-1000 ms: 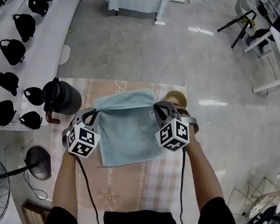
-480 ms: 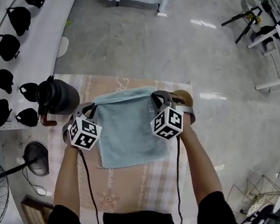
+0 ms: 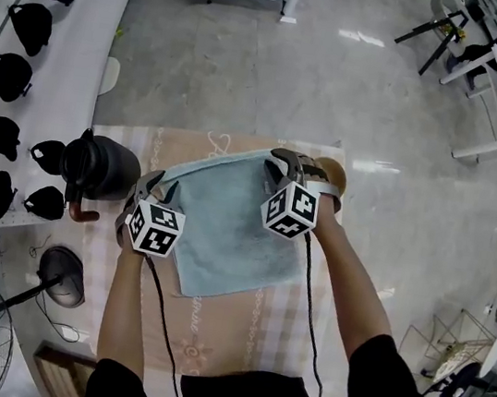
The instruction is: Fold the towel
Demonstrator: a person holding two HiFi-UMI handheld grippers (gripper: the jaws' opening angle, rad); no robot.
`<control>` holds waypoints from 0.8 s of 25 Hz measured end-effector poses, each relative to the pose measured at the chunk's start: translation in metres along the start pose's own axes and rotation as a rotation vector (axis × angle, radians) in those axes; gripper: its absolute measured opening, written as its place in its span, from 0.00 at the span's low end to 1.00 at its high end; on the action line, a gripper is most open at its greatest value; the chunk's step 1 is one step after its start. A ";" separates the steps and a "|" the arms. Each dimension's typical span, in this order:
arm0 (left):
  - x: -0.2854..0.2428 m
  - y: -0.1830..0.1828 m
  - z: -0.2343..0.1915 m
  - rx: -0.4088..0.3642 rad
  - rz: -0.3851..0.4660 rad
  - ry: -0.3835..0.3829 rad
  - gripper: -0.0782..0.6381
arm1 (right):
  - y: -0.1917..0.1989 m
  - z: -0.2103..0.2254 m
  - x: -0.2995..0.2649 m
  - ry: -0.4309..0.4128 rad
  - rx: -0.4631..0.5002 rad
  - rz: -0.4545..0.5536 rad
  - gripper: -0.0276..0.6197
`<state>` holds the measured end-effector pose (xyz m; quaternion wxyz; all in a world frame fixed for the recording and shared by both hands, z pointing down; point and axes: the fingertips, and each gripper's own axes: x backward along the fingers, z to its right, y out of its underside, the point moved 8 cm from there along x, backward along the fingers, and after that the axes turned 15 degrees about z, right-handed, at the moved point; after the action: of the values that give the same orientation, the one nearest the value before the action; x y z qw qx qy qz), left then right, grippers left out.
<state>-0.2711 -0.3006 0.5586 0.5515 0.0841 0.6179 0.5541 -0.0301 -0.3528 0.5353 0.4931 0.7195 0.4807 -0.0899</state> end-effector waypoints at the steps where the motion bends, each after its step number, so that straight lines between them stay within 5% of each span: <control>1: 0.002 0.000 0.001 0.022 0.018 0.007 0.36 | -0.001 0.001 0.002 0.000 -0.024 0.009 0.24; 4: 0.012 0.001 0.007 0.069 0.054 0.028 0.41 | -0.003 0.001 0.012 0.005 -0.066 0.031 0.32; 11: 0.051 0.005 0.039 0.124 0.086 0.074 0.42 | -0.002 -0.012 0.060 0.023 -0.127 0.087 0.32; 20: 0.103 0.034 0.097 0.168 0.039 0.103 0.42 | 0.018 -0.066 0.120 -0.023 -0.195 0.106 0.32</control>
<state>-0.2524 -0.1567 0.5457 0.4992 0.1134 0.6879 0.5146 0.0235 -0.2289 0.5071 0.5704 0.6914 0.4427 -0.0248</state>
